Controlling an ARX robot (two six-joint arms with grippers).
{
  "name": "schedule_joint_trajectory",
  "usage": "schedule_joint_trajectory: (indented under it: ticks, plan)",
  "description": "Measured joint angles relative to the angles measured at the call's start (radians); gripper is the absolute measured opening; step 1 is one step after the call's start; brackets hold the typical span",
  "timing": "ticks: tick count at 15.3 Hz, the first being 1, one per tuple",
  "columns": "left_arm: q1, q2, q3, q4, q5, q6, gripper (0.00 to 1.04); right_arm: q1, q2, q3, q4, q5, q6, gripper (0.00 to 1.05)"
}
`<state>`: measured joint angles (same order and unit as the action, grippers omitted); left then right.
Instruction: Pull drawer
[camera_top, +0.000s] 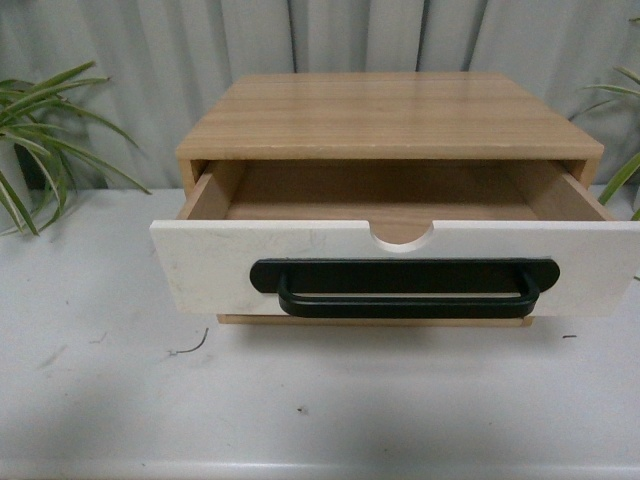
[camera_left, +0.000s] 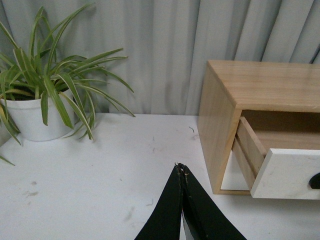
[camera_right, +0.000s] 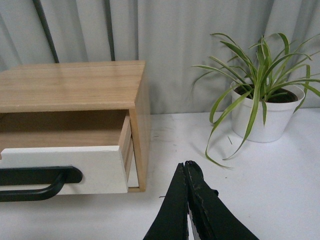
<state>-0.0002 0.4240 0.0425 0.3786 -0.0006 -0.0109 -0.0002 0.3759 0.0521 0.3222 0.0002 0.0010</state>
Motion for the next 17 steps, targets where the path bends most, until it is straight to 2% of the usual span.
schedule_joint_trajectory:
  ticks: [2, 3, 10, 11, 12, 13, 14, 17]
  plan:
    - [0.0, -0.037, -0.033, 0.003, 0.0, 0.0, 0.02, 0.0, -0.044, -0.012, -0.035, 0.0, 0.0, 0.02]
    - [0.0, -0.057, -0.033, -0.02, 0.0, 0.0, 0.02, 0.0, -0.063, -0.028, -0.016, 0.0, 0.0, 0.02]
    - [0.0, -0.22, -0.033, -0.175, 0.0, 0.0, 0.02, 0.0, -0.196, -0.04, -0.138, 0.0, -0.001, 0.02]
    - [0.0, -0.237, -0.033, -0.192, 0.0, 0.0, 0.02, 0.0, -0.212, -0.04, -0.164, 0.0, -0.001, 0.02]
    - [0.0, -0.25, -0.033, -0.203, 0.0, 0.0, 0.02, 0.0, -0.3, -0.039, -0.303, -0.002, -0.001, 0.02]
    - [0.0, -0.329, -0.032, -0.33, 0.0, 0.0, 0.02, 0.0, -0.375, -0.039, -0.313, 0.0, -0.002, 0.02]
    - [0.0, -0.409, -0.032, -0.386, 0.001, 0.0, 0.02, 0.0, -0.373, -0.039, -0.323, 0.001, -0.001, 0.02]
    - [0.001, -0.417, -0.032, -0.386, 0.0, 0.0, 0.02, 0.0, -0.372, -0.039, -0.327, 0.0, -0.002, 0.02]
